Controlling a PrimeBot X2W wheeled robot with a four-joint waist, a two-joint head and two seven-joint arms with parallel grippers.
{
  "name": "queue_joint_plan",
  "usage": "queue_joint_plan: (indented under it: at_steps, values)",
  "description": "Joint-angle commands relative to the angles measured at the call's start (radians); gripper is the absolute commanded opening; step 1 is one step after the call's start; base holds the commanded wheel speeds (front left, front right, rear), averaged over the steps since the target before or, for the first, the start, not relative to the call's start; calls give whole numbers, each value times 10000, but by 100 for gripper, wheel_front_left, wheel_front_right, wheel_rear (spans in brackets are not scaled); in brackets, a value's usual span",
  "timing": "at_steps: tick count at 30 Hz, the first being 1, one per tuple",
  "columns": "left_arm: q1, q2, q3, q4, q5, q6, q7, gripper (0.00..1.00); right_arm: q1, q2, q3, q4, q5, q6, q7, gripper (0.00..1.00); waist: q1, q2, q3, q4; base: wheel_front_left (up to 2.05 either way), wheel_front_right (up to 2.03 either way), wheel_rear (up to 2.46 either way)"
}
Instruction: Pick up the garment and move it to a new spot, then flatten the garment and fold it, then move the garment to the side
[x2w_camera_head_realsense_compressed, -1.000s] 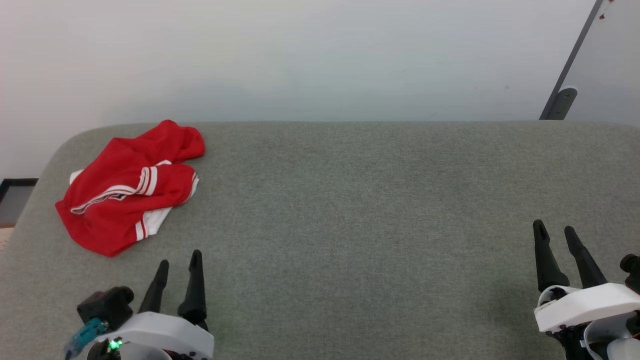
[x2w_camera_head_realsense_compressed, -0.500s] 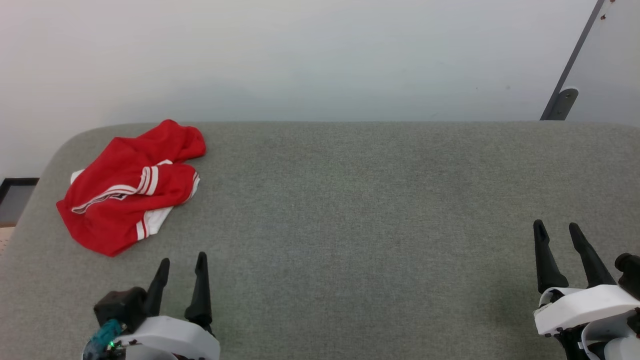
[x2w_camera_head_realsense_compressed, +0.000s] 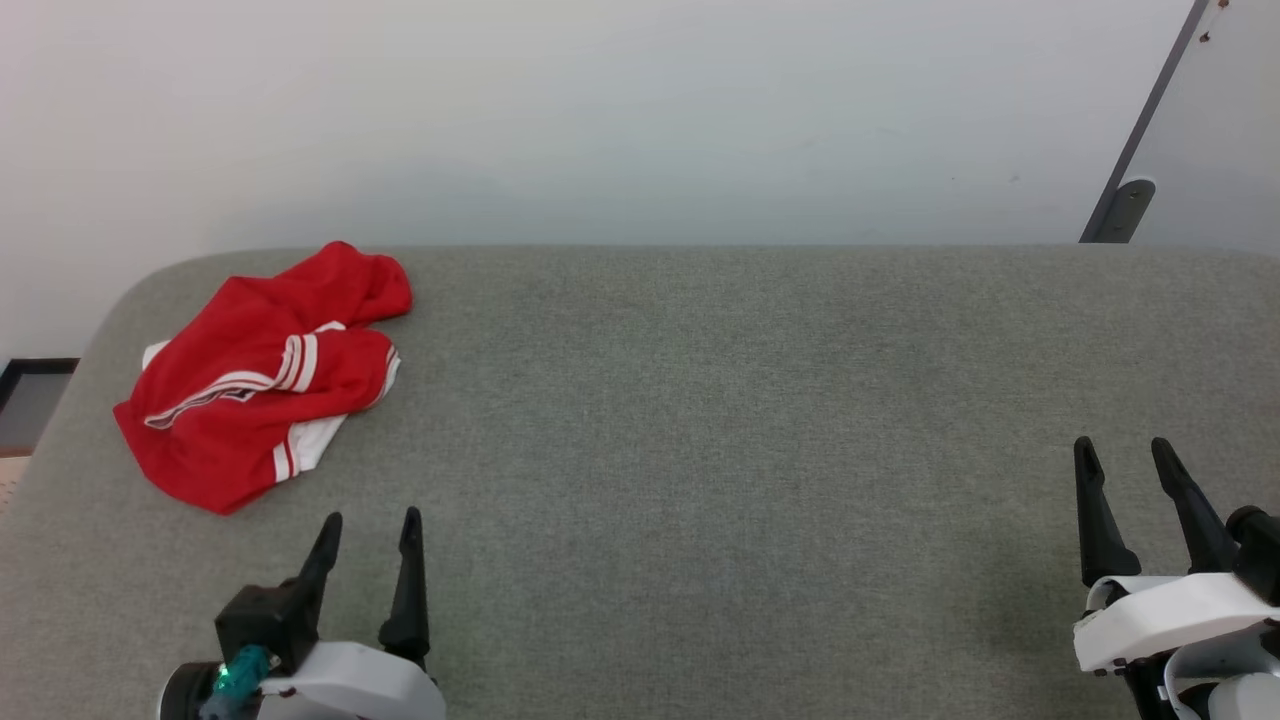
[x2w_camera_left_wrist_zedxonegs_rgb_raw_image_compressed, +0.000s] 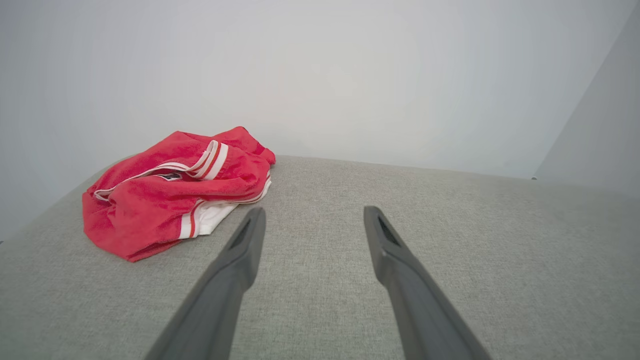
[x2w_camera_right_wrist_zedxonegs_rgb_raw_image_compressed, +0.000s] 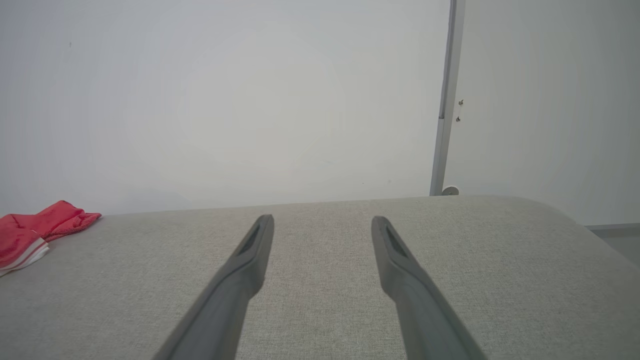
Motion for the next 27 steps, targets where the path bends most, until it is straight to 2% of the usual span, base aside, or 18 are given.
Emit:
queue_joint_plan:
  at_steps: [1, 7, 21, 27]
  values:
    - [39, 66, -16, -60, 236, 38, -79, 100, -74, -15, -27, -88, -234, -7, -80, 100, 0, 0, -1, -5, 0, 0, 0]
    - [88, 30, 6, -69, 680, -10, -205, 100, -4, 67, -212, -151, -562, -8, -208, 100, 0, 0, -16, 20, 0, 0, 0]
    - [126, -220, 249, -119, 1574, -485, -492, 100, 39, 159, -460, -194, -1274, -9, -486, 100, 0, 0, 26, 104, 0, 0, 0]
    - [-17, -418, 382, -63, 2004, -639, -590, 100, 126, 112, -431, -221, -1595, -9, -593, 100, 0, 0, 51, 502, 0, 0, 0]
